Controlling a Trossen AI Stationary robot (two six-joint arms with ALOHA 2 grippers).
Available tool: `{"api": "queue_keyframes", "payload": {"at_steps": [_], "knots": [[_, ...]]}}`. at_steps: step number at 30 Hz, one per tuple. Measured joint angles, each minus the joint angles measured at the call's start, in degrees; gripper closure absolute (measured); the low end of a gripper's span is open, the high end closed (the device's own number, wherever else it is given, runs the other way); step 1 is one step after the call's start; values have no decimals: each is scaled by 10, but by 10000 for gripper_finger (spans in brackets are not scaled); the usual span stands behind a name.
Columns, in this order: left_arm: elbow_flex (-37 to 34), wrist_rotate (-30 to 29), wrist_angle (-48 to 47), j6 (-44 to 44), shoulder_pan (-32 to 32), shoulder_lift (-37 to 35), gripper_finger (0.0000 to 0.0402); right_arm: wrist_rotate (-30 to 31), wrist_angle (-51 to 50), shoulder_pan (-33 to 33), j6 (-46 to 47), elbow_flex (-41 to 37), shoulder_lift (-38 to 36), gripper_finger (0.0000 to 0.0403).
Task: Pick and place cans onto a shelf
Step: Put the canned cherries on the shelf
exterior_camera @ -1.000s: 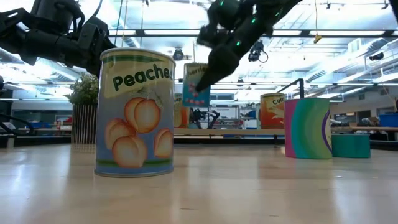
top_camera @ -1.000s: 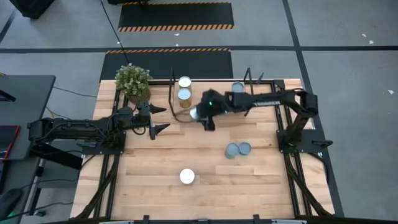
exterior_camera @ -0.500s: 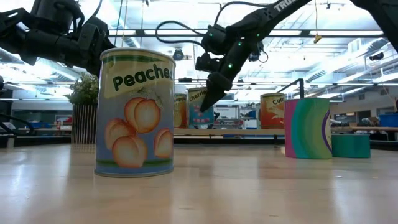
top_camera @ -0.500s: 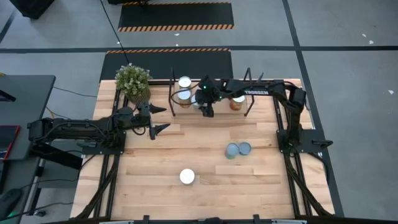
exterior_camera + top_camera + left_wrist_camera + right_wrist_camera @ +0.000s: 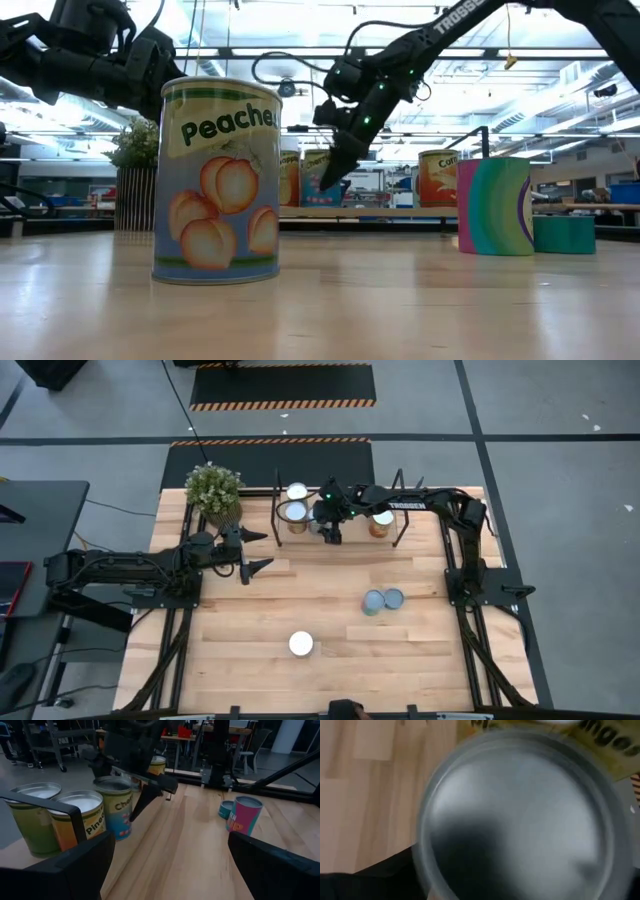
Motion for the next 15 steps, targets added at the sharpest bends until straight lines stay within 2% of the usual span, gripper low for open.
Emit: {"api": "queue_keyframes", "payload": {"at_steps": [7, 15], "knots": [[0, 0, -4, 0, 0, 0, 6, 24, -44, 0, 0, 13, -1, 22], [0, 0, -5, 1, 0, 0, 6, 34, -125, 4, 0, 67, -2, 11]]}}
